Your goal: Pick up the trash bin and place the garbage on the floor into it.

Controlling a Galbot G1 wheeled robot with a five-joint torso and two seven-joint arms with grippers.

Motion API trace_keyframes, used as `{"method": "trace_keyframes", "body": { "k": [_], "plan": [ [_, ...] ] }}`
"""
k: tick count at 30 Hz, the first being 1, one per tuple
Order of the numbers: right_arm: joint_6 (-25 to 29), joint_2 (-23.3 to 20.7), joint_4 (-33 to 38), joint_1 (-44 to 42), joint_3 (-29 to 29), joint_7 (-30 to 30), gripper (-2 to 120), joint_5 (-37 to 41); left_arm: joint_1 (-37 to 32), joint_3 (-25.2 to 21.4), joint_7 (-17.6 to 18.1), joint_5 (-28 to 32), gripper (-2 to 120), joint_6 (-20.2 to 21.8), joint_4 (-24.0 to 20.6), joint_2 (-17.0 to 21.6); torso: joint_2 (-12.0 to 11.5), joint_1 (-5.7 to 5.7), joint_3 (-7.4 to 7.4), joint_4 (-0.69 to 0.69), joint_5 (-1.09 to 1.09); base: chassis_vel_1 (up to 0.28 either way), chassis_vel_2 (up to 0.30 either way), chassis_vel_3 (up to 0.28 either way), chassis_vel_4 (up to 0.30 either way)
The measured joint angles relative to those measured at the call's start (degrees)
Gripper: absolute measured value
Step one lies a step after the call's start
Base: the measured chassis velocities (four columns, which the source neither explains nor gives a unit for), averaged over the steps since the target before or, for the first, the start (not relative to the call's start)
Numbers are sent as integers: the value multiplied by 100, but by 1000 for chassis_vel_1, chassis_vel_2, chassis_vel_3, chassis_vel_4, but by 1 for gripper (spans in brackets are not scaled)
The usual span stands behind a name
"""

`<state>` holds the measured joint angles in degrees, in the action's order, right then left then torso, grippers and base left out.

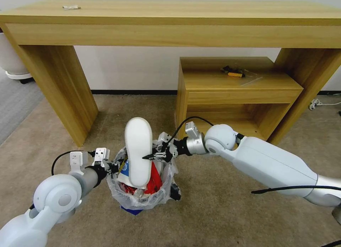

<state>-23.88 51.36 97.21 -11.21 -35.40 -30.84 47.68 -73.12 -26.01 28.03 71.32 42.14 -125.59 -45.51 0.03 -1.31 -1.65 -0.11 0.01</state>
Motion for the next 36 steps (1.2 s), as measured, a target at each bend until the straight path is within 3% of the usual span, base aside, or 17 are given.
{"method": "trace_keyframes", "body": {
  "k": [7,16,25,33,36],
  "plan": [
    [19,-106,140,-60,72,252,61,142,-11,-39,34,41,1,0,-45,-5,0,0,0,0,1,0,0,0,0],
    [7,-312,626,-472,745,846,96,475,-37,-201,117,84,1,0,75,-89,0,0,0,0,0,0,0,0,0],
    [-2,-647,1009,-1409,1563,1216,100,528,-154,-381,132,70,1,0,102,-180,1,0,0,-1,1,0,0,0,0],
    [261,-734,1182,-2159,2405,2472,100,419,-318,-648,390,71,1,0,211,-400,1,0,0,0,0,0,0,0,0],
    [387,-686,1059,-2507,3042,3018,100,193,-473,-916,452,70,1,0,312,-498,1,0,0,1,1,0,0,0,0]
  ]
}}
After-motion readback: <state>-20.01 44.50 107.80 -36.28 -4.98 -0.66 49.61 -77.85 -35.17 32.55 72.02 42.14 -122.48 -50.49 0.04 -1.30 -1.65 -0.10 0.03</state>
